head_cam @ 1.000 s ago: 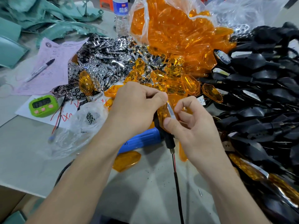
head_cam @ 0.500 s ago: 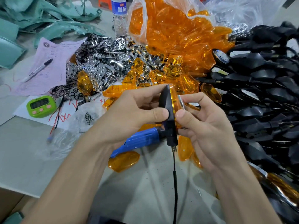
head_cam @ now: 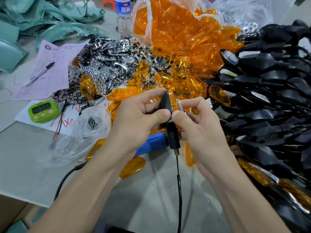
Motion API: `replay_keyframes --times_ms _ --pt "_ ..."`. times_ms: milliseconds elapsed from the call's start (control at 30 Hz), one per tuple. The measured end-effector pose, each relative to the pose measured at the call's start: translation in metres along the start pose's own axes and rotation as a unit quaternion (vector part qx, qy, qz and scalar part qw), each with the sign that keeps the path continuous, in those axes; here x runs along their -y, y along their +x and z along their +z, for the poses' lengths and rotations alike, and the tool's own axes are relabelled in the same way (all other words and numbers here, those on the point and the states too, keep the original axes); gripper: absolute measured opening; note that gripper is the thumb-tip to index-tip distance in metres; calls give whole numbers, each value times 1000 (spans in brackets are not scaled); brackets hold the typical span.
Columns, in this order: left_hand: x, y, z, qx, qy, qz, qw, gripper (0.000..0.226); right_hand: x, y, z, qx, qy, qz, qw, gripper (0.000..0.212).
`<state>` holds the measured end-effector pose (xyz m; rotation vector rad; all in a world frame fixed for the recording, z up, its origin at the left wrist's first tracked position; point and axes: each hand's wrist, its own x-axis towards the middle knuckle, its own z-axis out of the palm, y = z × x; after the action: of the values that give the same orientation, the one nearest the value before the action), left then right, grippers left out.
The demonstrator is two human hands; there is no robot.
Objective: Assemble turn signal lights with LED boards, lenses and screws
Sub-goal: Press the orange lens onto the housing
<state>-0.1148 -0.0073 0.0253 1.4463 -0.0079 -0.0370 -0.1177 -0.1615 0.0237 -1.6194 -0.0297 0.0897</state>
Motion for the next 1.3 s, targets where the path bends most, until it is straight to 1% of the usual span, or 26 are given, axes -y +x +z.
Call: replay_keyframes --times_ms 33,100,167,300,367,433,533,600,667,700,733,767,800,867,933,967,1033,1067,1133,1200,1267,1300 --pt "0 1 -2 14 8 -2 1000 50 0 3 -2 13 -25 11 1000 18" --pt "0 3 -5 31 20 6 999 47 3 7 -7 42 -31 11 999 25" --pt "-4 4 -7 32 23 21 999 43 7 8 -12 62 -26 -19 998 27" --pt "-9 -1 -2 35 57 49 997 48 18 3 -12 73 -33 -64 995 27" --pt "-9 -3 0 28 49 61 997 47 19 -1 -10 60 -58 -83 993 27" --pt "-7 -5 7 13 19 63 998 40 18 -6 -4 32 -113 -115 986 28" --pt "-2 -4 16 -48 10 70 996 26 11 -12 9 -34 -225 -151 962 35" --pt "0 -2 17 -72 31 72 994 22 7 -14 15 -45 -274 -159 947 37" --pt "-2 0 14 -87 13 59 994 24 6 -11 9 -10 -218 -138 966 37" --pt "-3 0 11 -91 -27 45 994 24 5 -9 3 11 -171 -117 978 39" --pt "-4 0 8 -85 -93 28 992 20 4 -7 -3 33 -125 -99 987 43" --pt "-5 -1 6 -71 -167 12 983 16 3 -5 -8 55 -92 -83 991 47" --pt "-5 -2 6 -58 -222 5 973 16 1 -5 -11 75 -76 -72 992 49" --pt "-2 -4 7 -41 -252 11 967 23 -2 -6 -12 102 -68 -72 990 43" --pt "2 -5 6 -30 -215 20 976 21 0 -6 -17 98 -72 -81 989 38" --pt "3 -4 3 -23 -162 25 986 19 3 -5 -23 96 -90 -86 987 38" --pt "4 -3 -10 -11 -4 37 999 27 12 -1 -36 114 -151 -87 978 44" --pt "4 -3 -17 2 71 41 997 32 17 1 -41 132 -191 -85 969 47" --pt "-1 -3 -26 44 175 53 982 35 28 7 -47 170 -281 -93 940 45" --pt "-6 -3 -25 74 213 55 973 42 39 11 -49 180 -357 -124 908 41" --pt "-7 -3 -21 58 171 72 981 51 51 14 -48 175 -400 -139 889 43" --pt "-6 -3 -20 43 135 80 987 49 57 15 -47 176 -409 -140 884 44"
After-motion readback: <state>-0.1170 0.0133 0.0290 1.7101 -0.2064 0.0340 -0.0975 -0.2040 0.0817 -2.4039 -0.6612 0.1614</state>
